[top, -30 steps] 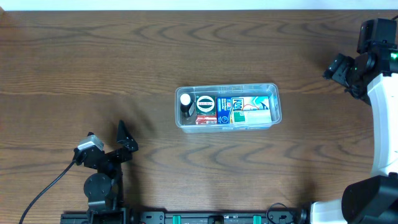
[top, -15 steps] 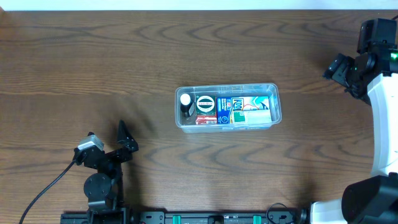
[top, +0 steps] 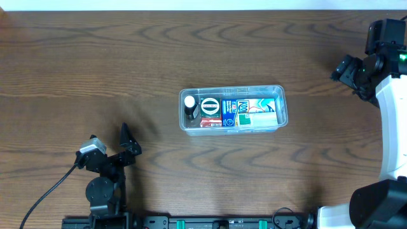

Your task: Pack container

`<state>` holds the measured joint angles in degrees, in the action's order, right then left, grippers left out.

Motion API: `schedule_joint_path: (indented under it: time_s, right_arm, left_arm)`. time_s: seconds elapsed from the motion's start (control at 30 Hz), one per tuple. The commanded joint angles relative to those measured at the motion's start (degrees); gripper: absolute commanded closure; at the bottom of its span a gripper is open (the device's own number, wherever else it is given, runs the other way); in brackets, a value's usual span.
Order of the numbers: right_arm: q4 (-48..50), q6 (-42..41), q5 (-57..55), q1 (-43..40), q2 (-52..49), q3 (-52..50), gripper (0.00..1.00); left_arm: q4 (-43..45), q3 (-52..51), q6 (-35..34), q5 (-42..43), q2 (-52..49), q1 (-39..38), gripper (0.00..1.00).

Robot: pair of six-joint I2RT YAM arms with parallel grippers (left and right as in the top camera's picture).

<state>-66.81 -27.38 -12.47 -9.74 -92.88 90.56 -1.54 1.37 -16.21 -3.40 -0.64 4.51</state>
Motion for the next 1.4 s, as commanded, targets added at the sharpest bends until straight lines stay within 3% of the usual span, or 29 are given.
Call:
schedule_joint_path:
  time_s: [0.0,0.47,1.03,1.17,1.37]
  right_arm:
    - [-0.1,0.2,-0.6,0.0,-0.1,0.2,0.01]
    - [0.0,0.2,-0.6,0.4,3.8,-0.8,0.01]
    - [-0.7,0.9,-3.3,7.9,50.8,-37.1,0.01]
    - [6.0,0.9,-3.6,7.9,59.8,-43.8,0.01]
    - [26.7,5.7,4.6,7.9,69.4,-57.1,0.01]
  left_arm:
    - [-2.3,-1.1,1.2,-0.5,-0.1,0.3,0.02]
    - [-2.3,-1.1,1.2,-0.5,-0.1,0.3,0.02]
    - [-2.3,-1.1,1.2,-0.5,-0.1,0.3,0.02]
    - [-2.3,-1.1,1.2,-0.5,-0.1,0.3,0.02]
    - [-2.3,-1.1,1.2,-0.5,-0.1,0.3,0.02]
